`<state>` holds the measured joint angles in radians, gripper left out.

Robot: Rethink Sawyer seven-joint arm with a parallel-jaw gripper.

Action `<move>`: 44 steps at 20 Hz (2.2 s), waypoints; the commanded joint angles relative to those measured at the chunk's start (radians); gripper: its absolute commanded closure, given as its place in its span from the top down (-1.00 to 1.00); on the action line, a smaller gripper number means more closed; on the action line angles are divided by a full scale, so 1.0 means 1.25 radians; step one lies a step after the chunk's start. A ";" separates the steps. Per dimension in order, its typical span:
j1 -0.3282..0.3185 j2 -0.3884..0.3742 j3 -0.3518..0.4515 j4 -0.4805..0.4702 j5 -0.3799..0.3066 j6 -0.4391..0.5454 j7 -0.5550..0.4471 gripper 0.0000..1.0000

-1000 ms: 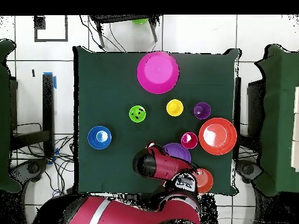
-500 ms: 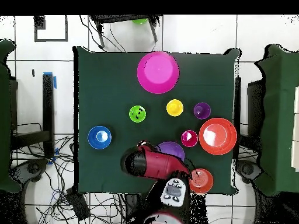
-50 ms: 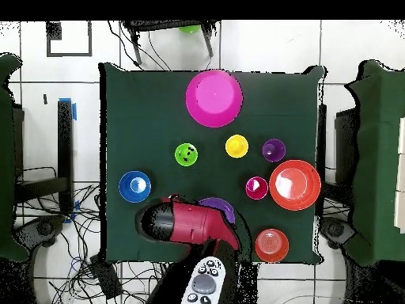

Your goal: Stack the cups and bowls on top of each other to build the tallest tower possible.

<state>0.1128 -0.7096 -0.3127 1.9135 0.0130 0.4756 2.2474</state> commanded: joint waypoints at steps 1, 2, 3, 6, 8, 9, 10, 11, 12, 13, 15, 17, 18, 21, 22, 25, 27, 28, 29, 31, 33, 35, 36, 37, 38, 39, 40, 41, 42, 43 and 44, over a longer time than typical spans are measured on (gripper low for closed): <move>0.023 0.003 0.011 -0.131 0.024 0.098 0.115 -1.00; 0.022 0.017 0.010 -0.156 0.023 0.100 0.114 -1.00; 0.021 0.030 0.010 -0.181 0.023 0.101 0.114 -1.00; 0.016 0.073 0.011 -0.264 0.022 0.105 0.109 -1.00; 0.021 0.100 0.003 -0.317 0.017 0.106 0.111 -1.00; 0.021 0.109 0.003 -0.334 0.019 0.112 0.113 -1.00; 0.027 0.129 -0.005 -0.366 0.018 0.113 0.120 -1.00; 0.028 0.137 -0.005 -0.381 0.020 0.118 0.120 -1.00; 0.031 0.149 -0.008 -0.405 0.024 0.126 0.125 -1.00; 0.035 0.155 -0.013 -0.419 0.025 0.129 0.127 -1.00; 0.042 0.166 -0.024 -0.456 0.027 0.153 0.129 -1.00; 0.046 0.178 -0.033 -0.496 0.029 0.188 0.129 -1.00; 0.049 0.184 -0.038 -0.516 0.030 0.203 0.129 -1.00; 0.049 0.197 -0.042 -0.556 0.034 0.234 0.126 -1.00; 0.052 0.203 -0.049 -0.574 0.034 0.247 0.130 -1.00; 0.050 0.218 -0.050 -0.618 0.038 0.278 0.126 -1.00; 0.048 0.230 -0.052 -0.652 0.039 0.298 0.122 -1.00; 0.048 0.243 -0.058 -0.685 0.036 0.308 0.118 -1.00; 0.045 0.253 -0.060 -0.706 0.037 0.321 0.115 -1.00; 0.037 0.294 -0.068 -0.782 0.039 0.347 0.114 -1.00; 0.029 0.329 -0.073 -0.836 0.040 0.356 0.114 -1.00; 0.016 0.373 -0.074 -0.899 0.047 0.368 0.115 -1.00; 0.010 0.397 -0.076 -0.932 0.050 0.371 0.118 -1.00; 0.007 0.409 -0.080 -0.949 0.052 0.373 0.122 -1.00; 0.005 0.432 -0.087 -0.978 0.055 0.380 0.131 -1.00; 0.004 0.445 -0.091 -0.994 0.057 0.382 0.136 -1.00; 0.003 0.462 -0.095 -1.011 0.060 0.376 0.145 -1.00; 0.001 0.473 -0.096 -1.023 0.064 0.376 0.148 -1.00; 0.003 0.487 -0.099 -1.033 0.068 0.371 0.159 -1.00; 0.004 0.495 -0.106 -1.042 0.071 0.370 0.166 -1.00; 0.007 0.508 -0.113 -1.054 0.075 0.373 0.177 -1.00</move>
<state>0.1296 -0.1977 -0.4819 0.7596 0.0882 0.8400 2.2476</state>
